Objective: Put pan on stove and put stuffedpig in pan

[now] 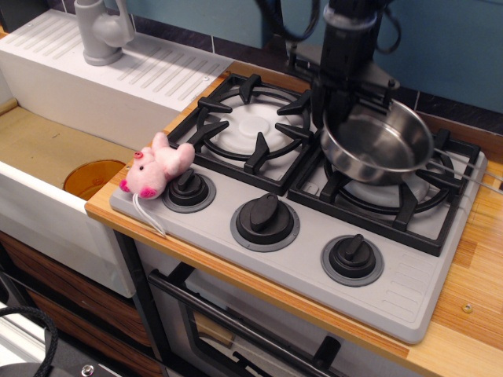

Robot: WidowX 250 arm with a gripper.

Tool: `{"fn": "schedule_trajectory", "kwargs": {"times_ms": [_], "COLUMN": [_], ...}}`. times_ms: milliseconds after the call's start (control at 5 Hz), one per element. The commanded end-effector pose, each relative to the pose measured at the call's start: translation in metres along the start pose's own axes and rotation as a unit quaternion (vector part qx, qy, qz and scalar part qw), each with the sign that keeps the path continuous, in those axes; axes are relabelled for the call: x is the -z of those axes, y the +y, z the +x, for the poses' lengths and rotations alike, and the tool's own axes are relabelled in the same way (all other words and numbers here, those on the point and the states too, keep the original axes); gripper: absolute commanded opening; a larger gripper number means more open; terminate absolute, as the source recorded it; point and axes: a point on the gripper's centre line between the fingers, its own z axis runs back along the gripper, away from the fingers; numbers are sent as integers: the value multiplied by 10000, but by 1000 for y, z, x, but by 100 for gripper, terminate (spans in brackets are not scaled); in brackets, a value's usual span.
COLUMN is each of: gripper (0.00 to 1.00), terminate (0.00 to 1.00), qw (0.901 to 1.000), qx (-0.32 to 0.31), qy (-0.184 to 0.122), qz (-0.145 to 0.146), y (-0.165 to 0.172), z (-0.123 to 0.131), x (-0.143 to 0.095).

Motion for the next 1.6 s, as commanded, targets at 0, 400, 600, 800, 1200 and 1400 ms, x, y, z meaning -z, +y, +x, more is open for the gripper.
{"fn": "schedule_trajectory", "kwargs": {"times_ms": [0,400,600,800,1200,1400], "gripper": [0,0,0,0,0,0], "terminate": [0,0,0,0,0,0], "qw": [9995,9976,9976,9976,9979,9978], "qx": [104,431,422,429,412,453], "qy": [-65,-144,-110,-149,-282,-349], "qz": [277,522,545,519,402,329], "y": [26,78,97,112,128,130], "z": [8,8,3,-1,-2,0], "x": [-98,-99,-95,-88,-63,-47]}}
